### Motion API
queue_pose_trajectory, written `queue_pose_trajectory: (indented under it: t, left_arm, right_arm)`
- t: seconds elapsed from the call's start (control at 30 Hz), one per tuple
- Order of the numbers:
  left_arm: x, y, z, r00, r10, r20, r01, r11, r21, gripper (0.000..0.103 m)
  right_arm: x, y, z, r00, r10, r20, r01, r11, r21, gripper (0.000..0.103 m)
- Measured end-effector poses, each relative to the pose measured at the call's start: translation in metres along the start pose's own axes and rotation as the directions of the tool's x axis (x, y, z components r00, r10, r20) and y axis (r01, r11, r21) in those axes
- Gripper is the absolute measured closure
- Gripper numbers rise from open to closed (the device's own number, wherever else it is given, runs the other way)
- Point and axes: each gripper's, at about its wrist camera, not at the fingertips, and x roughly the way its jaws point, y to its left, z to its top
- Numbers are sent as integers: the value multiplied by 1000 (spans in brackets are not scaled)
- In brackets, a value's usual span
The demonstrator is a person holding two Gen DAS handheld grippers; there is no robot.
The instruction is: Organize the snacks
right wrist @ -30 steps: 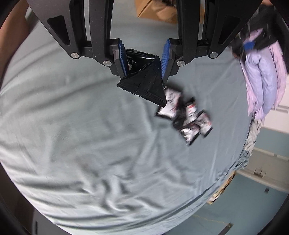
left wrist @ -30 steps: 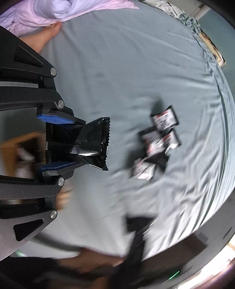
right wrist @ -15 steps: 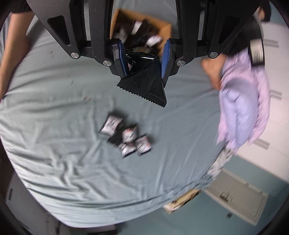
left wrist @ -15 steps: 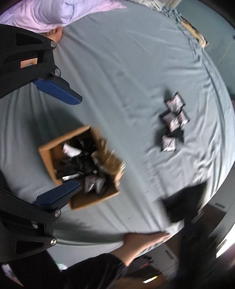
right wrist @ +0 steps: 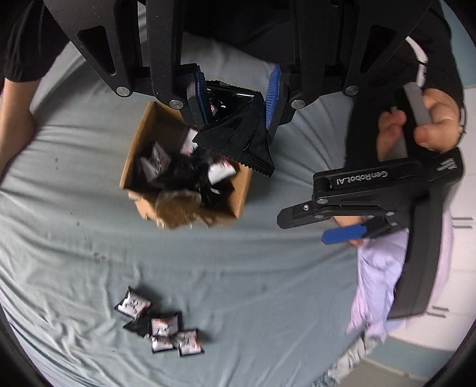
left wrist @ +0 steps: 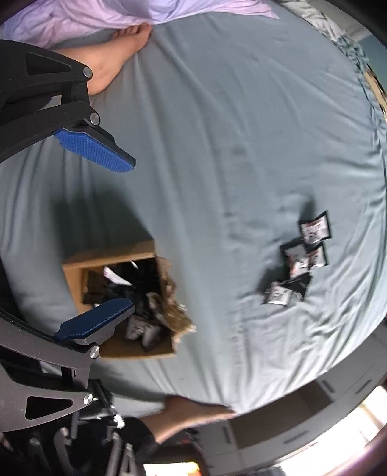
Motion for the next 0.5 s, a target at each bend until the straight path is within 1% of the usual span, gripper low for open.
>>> queue_pose_trajectory:
  t: [0.13, 0.17, 0.2, 0.27, 0.47, 0.5]
  left_arm:
    - [5, -15, -11, 997, 76, -17, -74, 992, 98, 15]
    - [8, -20, -13, 994, 104, -17, -101, 987, 127, 15]
    - [9, -22, -14, 993, 117, -17, -114, 983, 143, 15]
    - [10, -27, -15, 991, 129, -23, -124, 978, 169, 15]
    - [8, -26, -8, 993, 114, -14, -111, 984, 140, 15]
    - [8, -25, -8, 994, 111, -15, -108, 985, 135, 15]
  right_arm:
    - [9, -5, 8, 999, -11, -37, 13, 999, 48, 70]
    - [12, -8, 11, 999, 1, -48, 2, 998, 62, 63]
    - [12, -11, 12, 998, 17, -55, -12, 997, 78, 46]
    - [6, -18, 15, 999, 24, -34, -20, 993, 115, 26]
    - [-8, -37, 18, 1000, -10, 21, 6, 985, 174, 24]
    - [-8, -37, 11, 999, -20, 27, 15, 984, 180, 24]
